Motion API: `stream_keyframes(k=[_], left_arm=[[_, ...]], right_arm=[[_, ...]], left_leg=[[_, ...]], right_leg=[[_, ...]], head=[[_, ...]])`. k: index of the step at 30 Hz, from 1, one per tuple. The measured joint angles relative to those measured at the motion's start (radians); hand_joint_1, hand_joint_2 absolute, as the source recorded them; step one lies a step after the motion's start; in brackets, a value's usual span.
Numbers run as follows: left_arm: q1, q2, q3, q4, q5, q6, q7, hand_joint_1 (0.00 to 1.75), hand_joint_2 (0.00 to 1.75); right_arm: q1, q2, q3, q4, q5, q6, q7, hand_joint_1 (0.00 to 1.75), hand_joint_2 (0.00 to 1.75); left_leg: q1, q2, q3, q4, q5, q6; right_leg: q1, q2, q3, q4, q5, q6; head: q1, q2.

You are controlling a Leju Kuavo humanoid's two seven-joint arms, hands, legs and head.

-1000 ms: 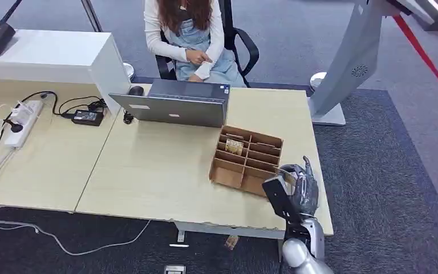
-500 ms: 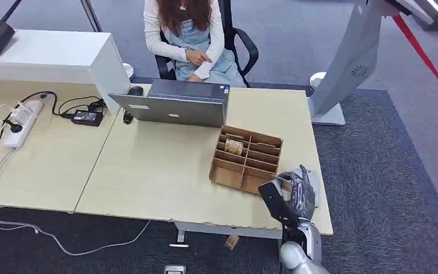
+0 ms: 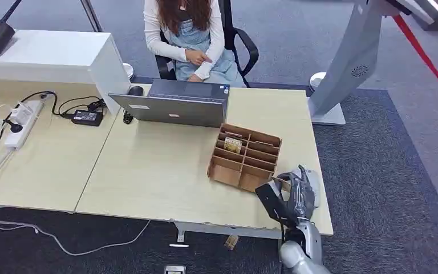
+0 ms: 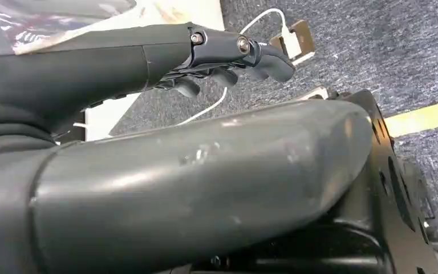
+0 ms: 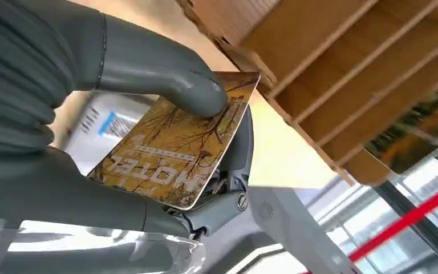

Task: Pass the card to the sensor for recognition and then transmit it.

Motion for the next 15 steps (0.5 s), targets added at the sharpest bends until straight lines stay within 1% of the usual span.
stream_keyframes(k=[4, 15], left_arm=[[0.000, 0.000, 0.000, 0.000, -0.002, 0.002, -0.002, 0.00, 0.00], [-0.001, 0.000, -0.002, 0.000, -0.002, 0.004, 0.002, 0.00, 0.00]], right_arm=[[-0.035, -0.007, 0.000, -0.026, 0.020, 0.002, 0.036, 1.75, 1.75], [-0.044, -0.011, 0.002, -0.050, 0.096, 0.000, 0.066, 1.75, 1.75]], left_leg=[[0.000, 0.000, 0.000, 0.000, 0.000, 0.000], [0.000, 0.000, 0.000, 0.000, 0.000, 0.000]], right_leg=[[0.000, 0.000, 0.000, 0.000, 0.000, 0.000], [0.000, 0.000, 0.000, 0.000, 0.000, 0.000]], head=[[0.000, 0.000], [0.000, 0.000]])
